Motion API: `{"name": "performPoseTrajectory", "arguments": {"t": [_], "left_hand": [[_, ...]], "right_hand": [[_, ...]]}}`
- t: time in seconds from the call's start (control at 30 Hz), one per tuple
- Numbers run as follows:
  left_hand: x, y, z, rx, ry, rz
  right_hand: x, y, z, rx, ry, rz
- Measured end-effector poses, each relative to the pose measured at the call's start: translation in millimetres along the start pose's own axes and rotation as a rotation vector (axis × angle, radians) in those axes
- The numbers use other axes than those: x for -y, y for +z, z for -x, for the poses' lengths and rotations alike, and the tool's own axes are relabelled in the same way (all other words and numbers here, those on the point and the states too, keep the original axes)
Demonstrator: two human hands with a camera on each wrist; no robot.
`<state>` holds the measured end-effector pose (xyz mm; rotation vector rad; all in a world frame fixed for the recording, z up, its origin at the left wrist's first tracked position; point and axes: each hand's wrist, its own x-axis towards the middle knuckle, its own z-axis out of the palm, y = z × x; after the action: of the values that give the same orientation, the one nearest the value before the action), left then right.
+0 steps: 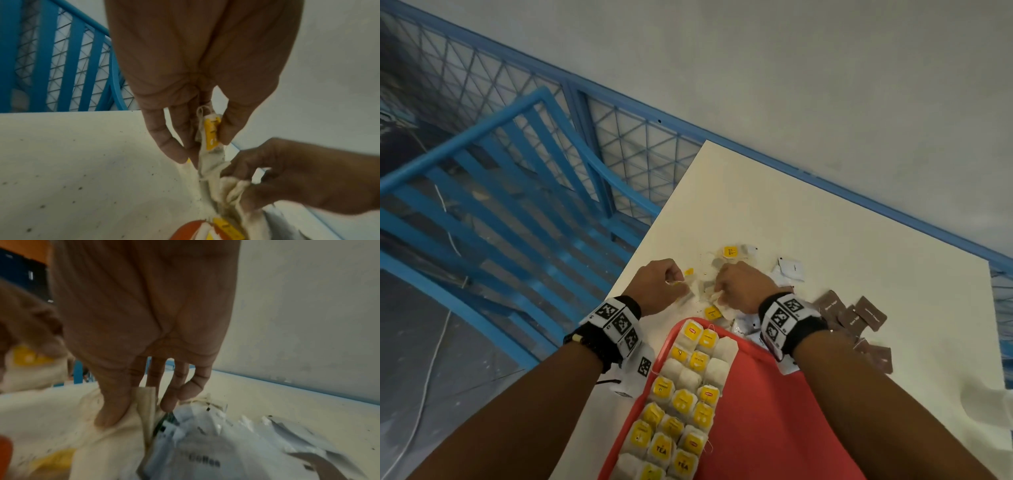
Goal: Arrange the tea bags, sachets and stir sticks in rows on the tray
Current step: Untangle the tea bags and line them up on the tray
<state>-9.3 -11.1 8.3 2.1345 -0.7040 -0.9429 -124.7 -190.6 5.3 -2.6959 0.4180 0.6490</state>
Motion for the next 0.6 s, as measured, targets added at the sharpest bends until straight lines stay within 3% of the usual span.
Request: {"name": "performPoseTrajectory", "arguments": {"t": [0.1, 0.3, 0.5, 0.6], "left_hand": [[-7, -8, 8, -0.028, -0.018, 0.193], [-30, -16, 23, 0.017, -0.05, 0.555], [-77, -15, 43, 0.065, 0.032, 0.655], [-111, -19, 53, 0.087, 0.118, 0.579]], "right_hand": [[5, 0, 6, -0.07, 0.025, 0.017], [-13, -31, 50, -0.246, 0.15, -0.361], [-27, -66, 122, -0.538, 0.171, -0.631], [-23, -79, 163, -0.656, 0.154, -0.831]]}}
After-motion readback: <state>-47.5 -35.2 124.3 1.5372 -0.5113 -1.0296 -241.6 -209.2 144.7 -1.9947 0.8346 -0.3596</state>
